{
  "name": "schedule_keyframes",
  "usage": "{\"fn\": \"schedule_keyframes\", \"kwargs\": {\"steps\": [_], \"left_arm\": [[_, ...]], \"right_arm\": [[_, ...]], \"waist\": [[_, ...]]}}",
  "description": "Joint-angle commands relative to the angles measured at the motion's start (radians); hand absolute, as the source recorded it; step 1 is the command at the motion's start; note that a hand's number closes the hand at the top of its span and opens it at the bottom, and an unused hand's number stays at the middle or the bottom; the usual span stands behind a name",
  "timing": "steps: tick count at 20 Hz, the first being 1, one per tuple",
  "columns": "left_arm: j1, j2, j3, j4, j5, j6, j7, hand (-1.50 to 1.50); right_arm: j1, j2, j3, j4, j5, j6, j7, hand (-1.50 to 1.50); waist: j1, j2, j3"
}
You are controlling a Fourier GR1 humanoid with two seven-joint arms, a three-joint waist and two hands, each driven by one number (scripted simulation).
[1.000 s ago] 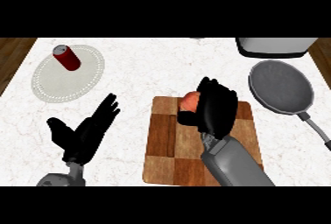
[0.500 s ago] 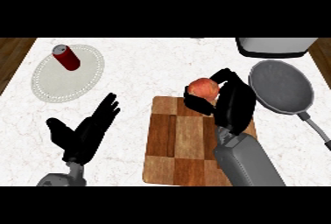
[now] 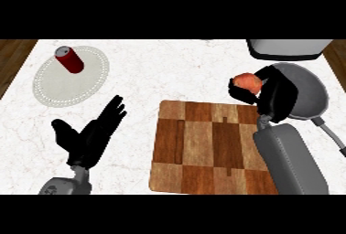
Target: Pick the squash from the cutting board and place it in the pan
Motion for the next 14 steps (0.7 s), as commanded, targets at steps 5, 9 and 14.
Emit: {"fn": "schedule_keyframes", "kwargs": {"steps": [5,9,14], "left_arm": [[0.048,-0.013,-0.014,-0.013,-0.027,-0.016,-0.051,0.0],[-0.004,-0.021,0.003,0.019,-0.012,-0.023,-0.031,0.0],[0.003,-0.003,0.003,-0.031,0.003,-0.039,0.022,0.0]], "right_arm": [[-0.135,-0.145,-0.201,0.337,-0.05,-0.251,-0.153,1.5],[-0.118,-0.194,-0.279,0.464,-0.163,-0.382,-0.299,1.5],[-0.197,-0.25,-0.367,0.66,-0.327,-0.441,-0.544,1.5]], "waist": [[0.018,0.005,0.001],[0.011,0.006,0.001],[0.035,0.012,0.004]]}}
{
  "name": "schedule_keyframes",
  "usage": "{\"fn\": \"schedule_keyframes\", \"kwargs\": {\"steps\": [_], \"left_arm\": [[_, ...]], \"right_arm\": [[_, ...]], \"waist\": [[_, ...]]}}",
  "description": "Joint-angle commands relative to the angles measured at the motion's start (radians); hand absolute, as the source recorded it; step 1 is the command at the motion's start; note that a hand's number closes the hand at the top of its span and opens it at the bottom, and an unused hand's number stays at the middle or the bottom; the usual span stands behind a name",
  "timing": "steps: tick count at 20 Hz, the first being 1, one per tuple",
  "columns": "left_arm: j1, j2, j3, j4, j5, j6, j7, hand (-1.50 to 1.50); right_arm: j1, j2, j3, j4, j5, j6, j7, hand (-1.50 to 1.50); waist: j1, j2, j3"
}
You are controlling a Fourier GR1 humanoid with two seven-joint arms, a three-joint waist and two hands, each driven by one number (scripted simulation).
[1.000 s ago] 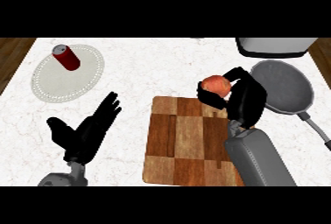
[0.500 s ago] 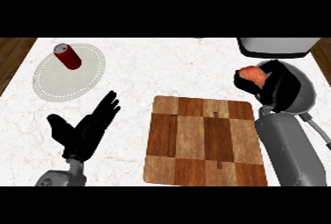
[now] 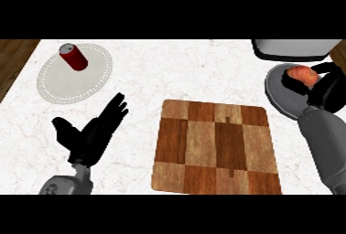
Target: Pick the squash from the cutting board and place it in the pan
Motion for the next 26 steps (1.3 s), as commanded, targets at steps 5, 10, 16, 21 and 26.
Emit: {"fn": "schedule_keyframes", "kwargs": {"steps": [5,10,16,21,26], "left_arm": [[-0.013,-0.026,-0.025,-0.021,-0.016,0.006,0.016,0.0],[0.011,0.0,-0.014,-0.001,-0.007,-0.038,-0.024,0.0],[-0.006,0.005,0.001,0.004,0.0,-0.038,-0.004,0.0],[-0.01,0.009,0.02,-0.017,0.007,-0.023,0.014,0.0],[-0.004,-0.033,-0.011,0.006,-0.031,0.004,-0.025,0.0]], "right_arm": [[-0.069,-0.101,-0.141,0.239,-0.182,-0.067,-0.292,1.5],[-0.088,-0.163,-0.156,0.417,-0.166,0.156,-0.175,-1.5],[-0.122,-0.127,-0.247,0.406,-0.275,0.16,-0.325,-1.5],[-0.088,-0.073,-0.4,0.254,-0.484,0.173,-0.601,-1.5],[-0.04,-0.119,-0.533,0.274,-0.653,0.372,-0.759,-1.5]], "waist": [[0.022,0.01,0.003],[0.038,0.018,0.003],[0.043,0.019,0.006],[0.011,0.007,0.008],[0.003,0.009,0.005]]}}
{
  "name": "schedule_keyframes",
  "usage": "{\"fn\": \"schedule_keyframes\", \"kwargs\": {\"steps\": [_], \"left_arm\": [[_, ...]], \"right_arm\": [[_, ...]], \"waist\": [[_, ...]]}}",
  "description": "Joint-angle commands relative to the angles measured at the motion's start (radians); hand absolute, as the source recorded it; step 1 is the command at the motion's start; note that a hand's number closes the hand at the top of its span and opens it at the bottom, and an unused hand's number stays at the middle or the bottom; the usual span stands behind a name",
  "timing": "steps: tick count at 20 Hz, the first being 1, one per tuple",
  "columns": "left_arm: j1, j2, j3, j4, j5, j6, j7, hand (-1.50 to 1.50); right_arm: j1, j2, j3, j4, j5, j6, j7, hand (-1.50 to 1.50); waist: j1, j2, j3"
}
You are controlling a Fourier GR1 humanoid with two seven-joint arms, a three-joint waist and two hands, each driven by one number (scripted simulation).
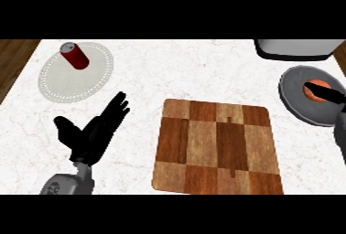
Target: Pick the squash from the cutting board and place it in the pan
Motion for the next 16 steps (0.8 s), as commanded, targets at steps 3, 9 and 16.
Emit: {"fn": "schedule_keyframes", "kwargs": {"steps": [3,9,16], "left_arm": [[0.017,0.035,0.048,0.014,0.037,-0.039,-0.007,0.0],[0.029,-0.002,0.003,-0.007,-0.012,-0.002,0.009,0.0],[0.01,-0.008,0.037,0.021,-0.003,-0.015,0.006,0.0]], "right_arm": [[0.093,-0.048,-0.14,0.015,-0.19,0.269,-0.191,-1.5],[0.175,-0.086,-0.148,0.099,-0.233,0.476,-0.315,-1.5],[0.291,-0.113,-0.117,0.117,-0.266,0.656,-0.437,-1.5]], "waist": [[-0.02,-0.009,-0.003],[-0.021,-0.013,-0.005],[-0.03,-0.017,-0.007]]}}
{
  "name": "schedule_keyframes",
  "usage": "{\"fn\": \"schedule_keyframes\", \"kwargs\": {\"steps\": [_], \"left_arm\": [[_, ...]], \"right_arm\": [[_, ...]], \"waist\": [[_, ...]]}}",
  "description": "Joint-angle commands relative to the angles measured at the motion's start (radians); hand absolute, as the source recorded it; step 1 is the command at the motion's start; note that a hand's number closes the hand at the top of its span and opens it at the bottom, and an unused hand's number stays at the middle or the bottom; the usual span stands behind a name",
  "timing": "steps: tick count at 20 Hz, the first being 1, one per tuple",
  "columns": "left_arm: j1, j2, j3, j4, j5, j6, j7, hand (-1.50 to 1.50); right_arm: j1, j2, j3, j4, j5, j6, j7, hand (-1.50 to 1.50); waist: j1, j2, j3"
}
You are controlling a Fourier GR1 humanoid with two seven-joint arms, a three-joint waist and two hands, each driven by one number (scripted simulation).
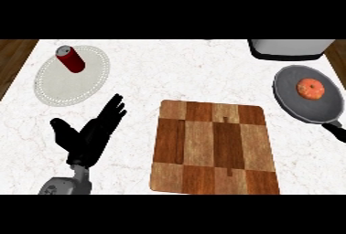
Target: Pick the squash from the cutting board and place it in the pan
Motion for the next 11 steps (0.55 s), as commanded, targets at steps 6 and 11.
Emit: {"fn": "schedule_keyframes", "kwargs": {"steps": [6,11], "left_arm": [[0.007,-0.002,0.03,0.005,-0.001,-0.025,0.01,0.0],[0.043,-0.045,-0.009,-0.002,-0.061,-0.016,-0.023,0.0]], "right_arm": [[0.137,-0.064,0.054,-0.072,-0.077,0.194,-0.029,-1.5],[0.186,0.01,0.126,-0.18,-0.122,0.15,0.008,-1.5]], "waist": [[-0.014,-0.006,-0.002],[-0.014,-0.007,-0.003]]}}
